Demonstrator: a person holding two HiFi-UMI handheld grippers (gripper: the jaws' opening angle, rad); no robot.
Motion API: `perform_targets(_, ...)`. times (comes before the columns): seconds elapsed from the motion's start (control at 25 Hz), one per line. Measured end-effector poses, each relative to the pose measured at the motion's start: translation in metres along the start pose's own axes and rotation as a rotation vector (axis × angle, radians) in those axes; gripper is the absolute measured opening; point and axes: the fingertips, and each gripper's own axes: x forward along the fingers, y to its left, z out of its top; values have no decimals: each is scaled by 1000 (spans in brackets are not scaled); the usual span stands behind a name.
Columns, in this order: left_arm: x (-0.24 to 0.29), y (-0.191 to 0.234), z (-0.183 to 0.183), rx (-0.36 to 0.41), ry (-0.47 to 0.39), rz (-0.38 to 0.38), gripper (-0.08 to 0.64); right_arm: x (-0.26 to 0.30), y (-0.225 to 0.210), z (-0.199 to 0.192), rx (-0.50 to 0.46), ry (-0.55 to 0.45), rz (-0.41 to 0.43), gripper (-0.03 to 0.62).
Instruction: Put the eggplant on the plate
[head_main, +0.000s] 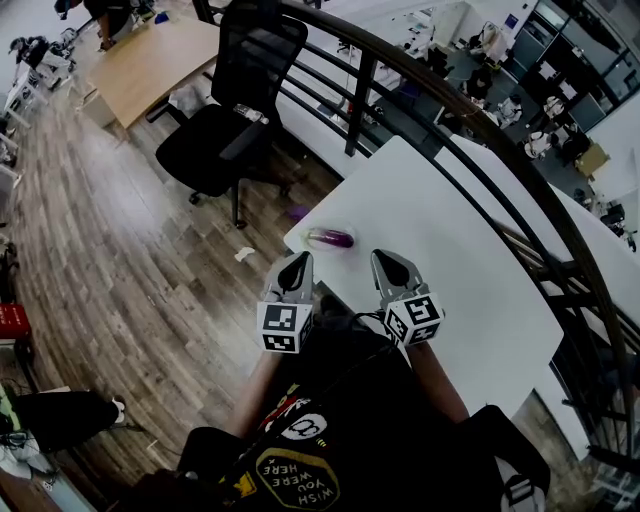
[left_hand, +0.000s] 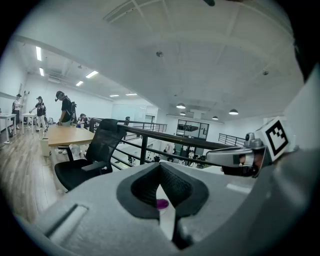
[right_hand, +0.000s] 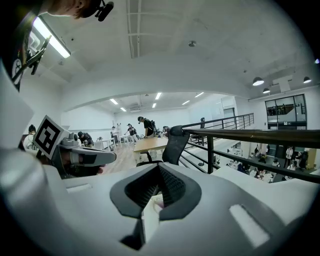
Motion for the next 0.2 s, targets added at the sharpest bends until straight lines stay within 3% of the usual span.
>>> perform_targets(0.2, -5, 6, -1, -2, -8, 10, 5, 5, 7, 1, -3, -13, 17, 2)
